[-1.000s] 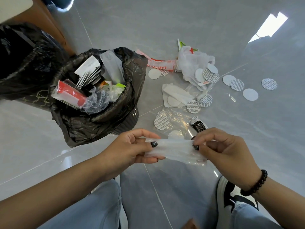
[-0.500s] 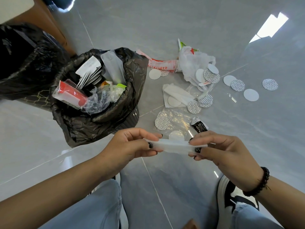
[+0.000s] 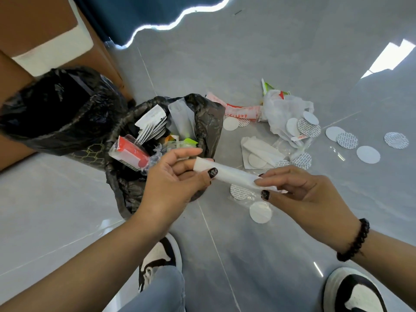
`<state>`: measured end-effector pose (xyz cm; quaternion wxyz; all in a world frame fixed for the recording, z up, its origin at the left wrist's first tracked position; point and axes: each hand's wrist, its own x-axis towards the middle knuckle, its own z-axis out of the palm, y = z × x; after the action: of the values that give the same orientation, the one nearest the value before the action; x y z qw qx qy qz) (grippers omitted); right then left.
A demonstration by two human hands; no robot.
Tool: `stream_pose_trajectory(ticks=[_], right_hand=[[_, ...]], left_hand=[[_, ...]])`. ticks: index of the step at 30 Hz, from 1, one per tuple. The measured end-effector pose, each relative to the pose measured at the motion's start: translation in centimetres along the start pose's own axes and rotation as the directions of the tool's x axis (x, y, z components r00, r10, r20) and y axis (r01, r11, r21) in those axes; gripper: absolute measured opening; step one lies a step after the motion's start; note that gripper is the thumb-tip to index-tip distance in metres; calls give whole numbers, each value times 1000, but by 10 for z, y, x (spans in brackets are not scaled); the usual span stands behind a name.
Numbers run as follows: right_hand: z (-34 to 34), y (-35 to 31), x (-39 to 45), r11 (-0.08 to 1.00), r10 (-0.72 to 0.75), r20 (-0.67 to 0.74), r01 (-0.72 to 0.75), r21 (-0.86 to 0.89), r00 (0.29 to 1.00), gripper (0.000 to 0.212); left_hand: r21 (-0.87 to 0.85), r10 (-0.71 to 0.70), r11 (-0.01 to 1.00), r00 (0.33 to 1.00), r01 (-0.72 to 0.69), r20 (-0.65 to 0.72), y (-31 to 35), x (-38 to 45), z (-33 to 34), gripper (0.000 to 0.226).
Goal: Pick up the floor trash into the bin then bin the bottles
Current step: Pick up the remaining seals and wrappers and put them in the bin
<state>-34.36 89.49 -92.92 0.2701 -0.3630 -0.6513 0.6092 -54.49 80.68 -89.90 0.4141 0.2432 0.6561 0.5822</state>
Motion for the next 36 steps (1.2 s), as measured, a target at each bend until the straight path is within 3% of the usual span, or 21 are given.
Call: stream_pose_trajectory(ticks=[3,5,8,10,17,23,27,31,36], right_hand=[[5,-5,14,987,-28,66,38,-156,997,42],[5,-9,24,971,-7,113,34,-238,994,44],[5,-15,35,945,21,170,35,-325,985,41],[6,-17,39,943,32,175,29,-330,984,38],[12,-12,43,920,61,197,21,-392,979,32],[15,-7,42,914,87,208,5,-406,974,31],[15,-3,40,914,81,206,10,-406,975,32],[15,1,37,919,95,210,-5,-395,973,32],[14,7,31,915,105,213,-10,-403,971,32]], left_hand=[[60,181,983,974,-174,-135,19,8,-8,32],[182,390,917,894,-355,-222,38,13,-18,29],[506,685,693,689,-514,-237,64,22,-40,28],[669,751,567,636,-481,-180,71,30,-54,23],[843,698,427,711,-325,-80,48,52,-71,24],[867,733,347,680,-357,-13,40,63,-67,15],[829,770,388,636,-402,-52,42,65,-65,12],[842,684,413,729,-348,-34,34,67,-63,8],[954,550,262,835,-145,-24,20,72,-64,13]])
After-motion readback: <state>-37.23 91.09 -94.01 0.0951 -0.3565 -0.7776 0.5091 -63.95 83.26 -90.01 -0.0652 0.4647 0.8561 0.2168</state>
